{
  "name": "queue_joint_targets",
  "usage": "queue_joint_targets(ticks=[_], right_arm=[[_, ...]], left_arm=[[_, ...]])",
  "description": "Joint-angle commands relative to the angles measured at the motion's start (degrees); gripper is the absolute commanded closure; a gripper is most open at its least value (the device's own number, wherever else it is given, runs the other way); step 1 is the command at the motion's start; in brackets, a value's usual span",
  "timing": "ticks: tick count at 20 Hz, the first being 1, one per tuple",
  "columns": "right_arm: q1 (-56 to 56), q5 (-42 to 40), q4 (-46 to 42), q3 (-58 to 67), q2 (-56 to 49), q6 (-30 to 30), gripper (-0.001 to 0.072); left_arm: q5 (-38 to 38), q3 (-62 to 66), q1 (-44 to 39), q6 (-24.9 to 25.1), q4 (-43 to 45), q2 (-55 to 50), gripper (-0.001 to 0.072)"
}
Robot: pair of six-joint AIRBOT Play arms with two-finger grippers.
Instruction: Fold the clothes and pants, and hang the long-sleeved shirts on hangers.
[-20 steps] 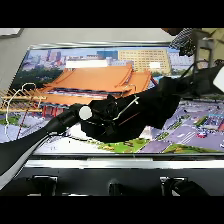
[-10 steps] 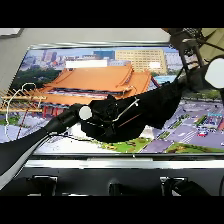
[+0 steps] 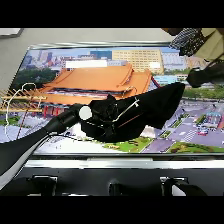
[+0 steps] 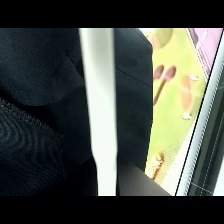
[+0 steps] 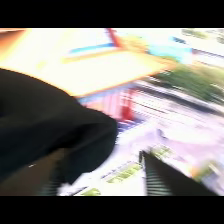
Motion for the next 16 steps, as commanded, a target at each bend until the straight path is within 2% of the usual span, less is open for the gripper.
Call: queue_joint_targets(ticks=[1,2,3,6,8,11,16], right_arm=[[-7.98,4.22,26.64,0.42,-0.17,-33.42,0.0242],[-6.84,5.03,29.11,0.42,-0.57,-39.71,0.0208],[-5.25,5.75,28.57,0.42,-0.98,-41.31,0.0177],[1.75,6.91,22.51,0.42,-2.91,-41.64,0.0151],[7.04,6.82,17.14,0.42,-4.46,-44.37,0.0151],[13.44,6.6,10.34,0.42,-6.91,-45.0,0.0151],[17.38,6.62,8.24,0.42,-10.16,-47.43,0.0151]], left_arm=[[-0.11,0.07,0.0,0.0,0.26,0.04,0.0677],[-0.13,0.07,0.0,0.0,0.26,0.04,0.0677],[-0.11,0.07,0.02,0.0,0.26,0.04,0.0677],[-0.11,0.07,0.02,0.0,0.26,0.02,0.0677],[-0.13,0.07,0.09,0.0,0.26,0.04,0.0677],[-0.13,0.07,0.2,0.0,0.37,0.02,0.0677],[-0.13,0.04,0.22,0.0,0.68,0.02,0.0676]])
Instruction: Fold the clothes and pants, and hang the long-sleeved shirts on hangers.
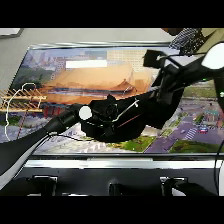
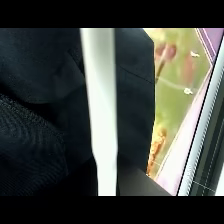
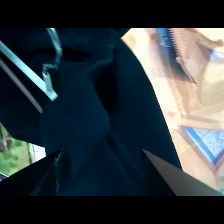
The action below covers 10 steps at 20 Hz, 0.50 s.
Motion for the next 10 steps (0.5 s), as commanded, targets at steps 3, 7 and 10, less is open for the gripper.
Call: queue_joint_targets(ticks=[3,7,10], right_arm=[[2.49,0.09,-2.78,0.07,-2.25,-3.34,0.0151],[2.49,0.17,-2.75,0.02,-4.0,-3.52,0.0152],[2.49,0.74,-3.06,0.02,-4.63,-3.41,0.0152]], left_arm=[[0.07,0.04,0.04,0.02,0.11,0.02,0.0676],[0.04,0.04,0.04,0.02,0.11,0.02,0.0677],[0.07,0.04,0.04,0.02,0.11,0.02,0.0676]])
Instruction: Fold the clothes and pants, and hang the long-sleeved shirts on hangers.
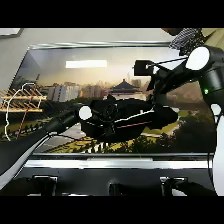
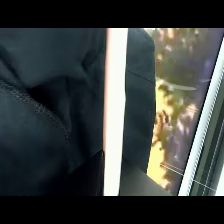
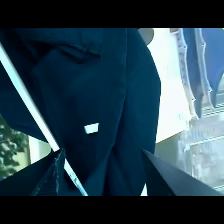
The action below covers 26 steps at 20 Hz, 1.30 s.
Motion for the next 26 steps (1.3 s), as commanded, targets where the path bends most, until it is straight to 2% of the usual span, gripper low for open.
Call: queue_joint_targets(ticks=[1,6,8,11,13,16,20,22,26], right_arm=[[0.07,0.61,-1.64,0.02,-0.57,0.26,0.0153],[-1.97,0.81,-2.21,0.04,2.84,5.81,0.0153],[-7.1,0.79,-1.81,0.02,5.33,8.31,0.0152],[-18.53,3.06,5.27,-0.02,7.48,8.35,0.0163],[-24.63,3.8,9.64,-3.15,7.43,6.03,0.0172],[-27.15,3.87,9.75,-13.29,7.32,2.54,0.017],[-23.19,-1.95,11.13,-23.85,6.97,-6.73,0.0168],[-21.03,-5.51,11.08,-24.81,5.4,-7.8,0.0168],[-18.38,-7.72,11.06,-24.81,1.4,-9.86,0.0169]], left_arm=[[0.11,0.02,0.04,-0.02,-0.04,0.0,0.0677],[0.24,0.02,0.04,-0.02,-0.04,0.0,0.0677],[0.28,0.02,0.04,0.0,-0.04,0.0,0.0676],[0.26,0.02,0.04,0.0,-0.04,0.0,0.0676],[0.28,0.02,0.04,0.0,-0.04,0.0,0.0676],[0.28,0.02,0.04,0.0,-0.04,0.0,0.0677],[0.26,0.02,0.04,0.0,0.02,0.0,0.0676],[0.26,0.02,0.04,0.0,0.17,0.0,0.0676],[0.26,0.02,0.04,0.02,0.17,0.0,0.0676]])
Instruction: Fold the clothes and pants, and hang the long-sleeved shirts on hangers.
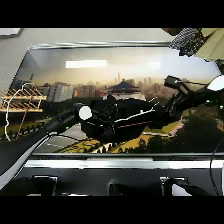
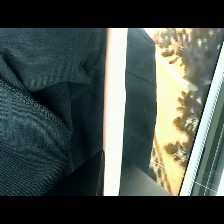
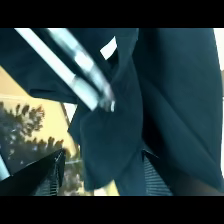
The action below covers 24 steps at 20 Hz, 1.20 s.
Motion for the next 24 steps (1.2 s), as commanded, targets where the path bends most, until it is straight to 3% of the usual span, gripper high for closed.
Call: queue_joint_targets(ticks=[1,6,9,12,13,16,19,24], right_arm=[[1.81,-3.32,0.87,-1.05,-2.82,-3.85,0.0169],[1.79,-6.91,1.25,-1.05,-3.54,-4.17,0.0188],[1.81,-5.38,2.6,-1.05,-4.31,-4.22,0.0332],[1.79,-2.84,3.15,-1.05,-4.31,-4.42,0.0391],[1.79,-1.99,3.19,-1.05,-4.31,-4.42,0.0464],[1.79,-1.62,3.19,-1.05,-4.31,-4.87,0.0519],[1.79,0.26,3.41,-1.05,-4.22,-4.79,0.0667],[1.73,0.94,2.8,-1.05,-1.84,-4.76,0.0668]], left_arm=[[0.02,0.02,0.04,0.02,0.13,0.0,0.0676],[0.02,0.02,0.04,0.02,0.13,0.0,0.0676],[0.0,0.02,0.04,0.0,0.13,0.0,0.0676],[0.02,0.02,0.04,0.0,0.11,0.0,0.0676],[0.02,0.02,0.04,0.0,0.11,0.0,0.0676],[0.0,0.02,0.04,0.0,0.11,0.0,0.0676],[0.02,0.02,0.04,0.0,0.11,0.0,0.0676],[-0.02,0.09,0.04,-0.28,0.07,0.02,0.0671]])
